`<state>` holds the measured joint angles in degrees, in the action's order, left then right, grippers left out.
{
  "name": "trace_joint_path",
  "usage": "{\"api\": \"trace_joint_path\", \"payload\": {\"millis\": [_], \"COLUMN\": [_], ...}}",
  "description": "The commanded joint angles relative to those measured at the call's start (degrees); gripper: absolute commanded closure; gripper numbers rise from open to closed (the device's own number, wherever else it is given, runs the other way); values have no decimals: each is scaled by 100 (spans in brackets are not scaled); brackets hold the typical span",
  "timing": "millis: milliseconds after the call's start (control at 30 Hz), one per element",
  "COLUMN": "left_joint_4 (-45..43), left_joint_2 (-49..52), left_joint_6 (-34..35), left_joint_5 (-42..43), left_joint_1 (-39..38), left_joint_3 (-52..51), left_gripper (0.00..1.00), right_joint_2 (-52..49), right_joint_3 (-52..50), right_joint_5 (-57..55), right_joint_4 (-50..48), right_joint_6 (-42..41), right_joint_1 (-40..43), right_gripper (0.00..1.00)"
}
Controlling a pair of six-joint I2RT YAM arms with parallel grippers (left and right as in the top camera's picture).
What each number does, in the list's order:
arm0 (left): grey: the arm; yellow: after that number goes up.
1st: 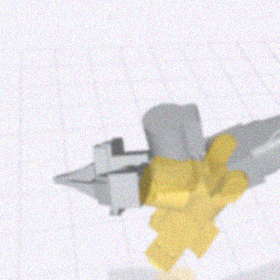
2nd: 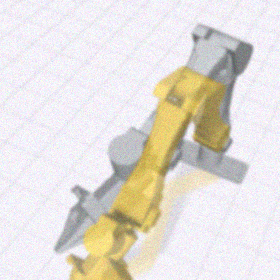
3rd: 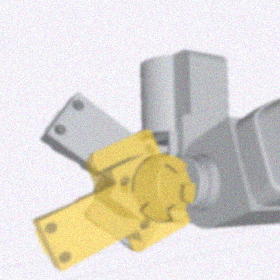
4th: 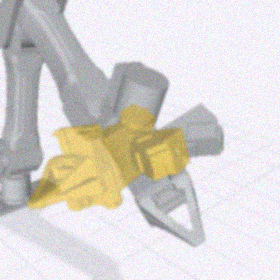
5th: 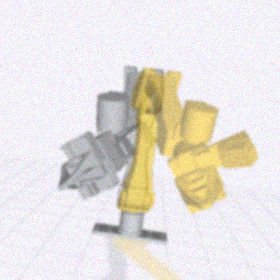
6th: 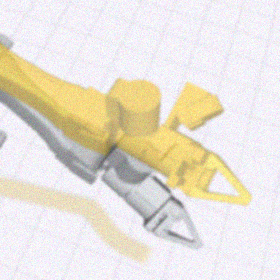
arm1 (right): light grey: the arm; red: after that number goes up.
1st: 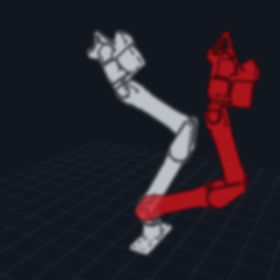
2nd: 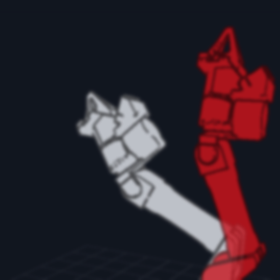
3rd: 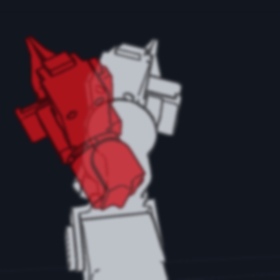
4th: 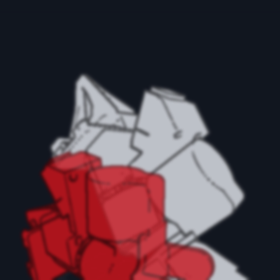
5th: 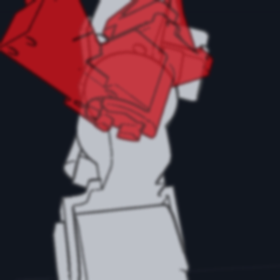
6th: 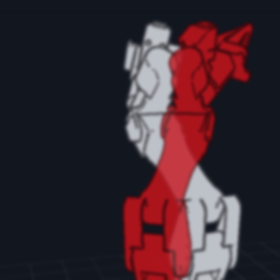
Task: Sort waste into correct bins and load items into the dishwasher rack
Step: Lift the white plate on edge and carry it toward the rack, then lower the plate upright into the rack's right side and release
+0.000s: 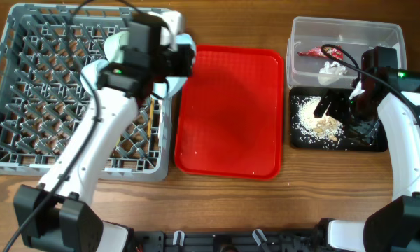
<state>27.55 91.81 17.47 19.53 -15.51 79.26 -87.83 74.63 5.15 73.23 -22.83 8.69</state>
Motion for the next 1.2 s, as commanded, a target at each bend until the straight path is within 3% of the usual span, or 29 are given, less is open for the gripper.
{"api": "trace_joint_path", "payload": {"millis": [0, 433, 533, 633, 700, 800, 967, 1000, 1033, 1167], "left_joint_4": [-109, -105, -107, -105, -103, -50, 155, 188, 227, 393], "left_joint_2": [-168, -129, -151, -160, -162, -162, -162, -162, -162, -166], "left_joint_6": [1021, 1303, 1294, 1276, 1285, 1469, 1578, 1578, 1580, 1582], "left_joint_5": [1360, 1626, 1985, 2555, 3001, 3563, 3620, 3620, 3624, 4026], "left_joint_1": [522, 1565, 1681, 1729, 1759, 1869, 2109, 2142, 2184, 2347], "left_joint_3": [144, 144, 144, 144, 144, 144, 142, 144, 144, 144], "left_gripper": [96, 96, 78, 66, 68, 83, 75, 77, 96, 96], "right_joint_2": [105, 105, 105, 105, 105, 105, 105, 105, 105, 105], "right_joint_3": [111, 111, 111, 111, 111, 111, 111, 111, 111, 111], "right_joint_5": [81, 81, 81, 81, 81, 81, 81, 81, 81, 83], "right_joint_4": [-4, 35, 28, 11, 9, 9, -4, -4, -2, -2], "right_joint_6": [37, 37, 37, 37, 37, 37, 39, 37, 37, 37], "right_joint_1": [7, 7, 7, 7, 7, 7, 7, 7, 7, 7], "right_gripper": [0, 0, 0, 1, 0, 0, 0, 0, 0, 0]}}
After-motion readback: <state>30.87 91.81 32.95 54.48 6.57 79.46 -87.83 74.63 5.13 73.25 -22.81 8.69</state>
